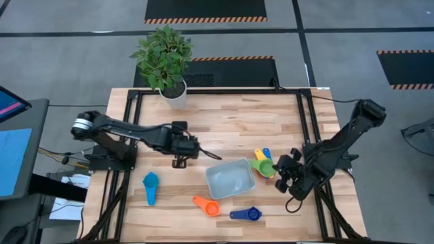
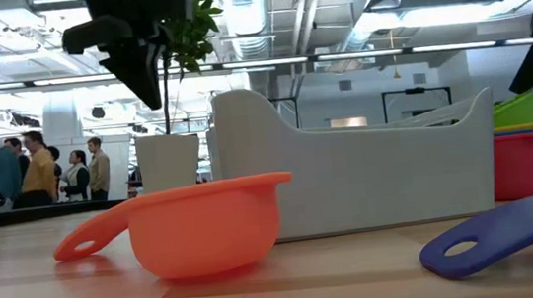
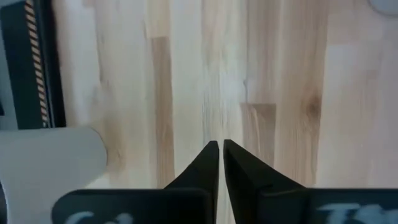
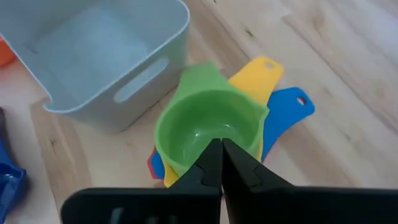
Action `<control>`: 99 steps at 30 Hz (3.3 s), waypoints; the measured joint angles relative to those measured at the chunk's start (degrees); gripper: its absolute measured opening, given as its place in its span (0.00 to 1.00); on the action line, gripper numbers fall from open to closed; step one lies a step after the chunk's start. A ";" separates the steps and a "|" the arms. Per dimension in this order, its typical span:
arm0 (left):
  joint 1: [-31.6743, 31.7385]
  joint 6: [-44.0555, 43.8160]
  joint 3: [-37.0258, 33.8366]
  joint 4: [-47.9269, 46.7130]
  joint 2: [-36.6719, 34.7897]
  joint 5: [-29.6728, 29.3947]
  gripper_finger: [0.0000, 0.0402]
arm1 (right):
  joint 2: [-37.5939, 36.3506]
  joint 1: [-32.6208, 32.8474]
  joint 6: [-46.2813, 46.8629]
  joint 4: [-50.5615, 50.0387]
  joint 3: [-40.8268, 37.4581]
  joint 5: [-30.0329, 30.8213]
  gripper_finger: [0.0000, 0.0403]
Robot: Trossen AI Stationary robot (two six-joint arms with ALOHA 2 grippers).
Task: Nest measuring cups in basket
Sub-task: Stack the green measuring cup on top of the yellow measuring cup
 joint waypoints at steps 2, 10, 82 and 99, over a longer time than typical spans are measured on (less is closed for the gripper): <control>0.00 -1.05 -1.36 1.55 -1.83 -0.57 0.02 | 1.04 -0.24 1.47 -0.15 0.00 -0.88 0.06; 0.01 -0.45 -1.78 3.17 -3.03 -3.43 0.00 | 5.30 -0.93 2.39 2.57 -0.02 -1.70 0.04; 0.02 1.27 -2.05 1.67 -2.97 -8.24 0.00 | 21.97 -24.85 -26.88 10.92 15.15 -27.30 0.05; 0.03 2.58 -2.05 1.68 -2.97 -8.24 0.00 | 24.86 -32.00 -30.10 -1.00 19.25 -26.69 0.04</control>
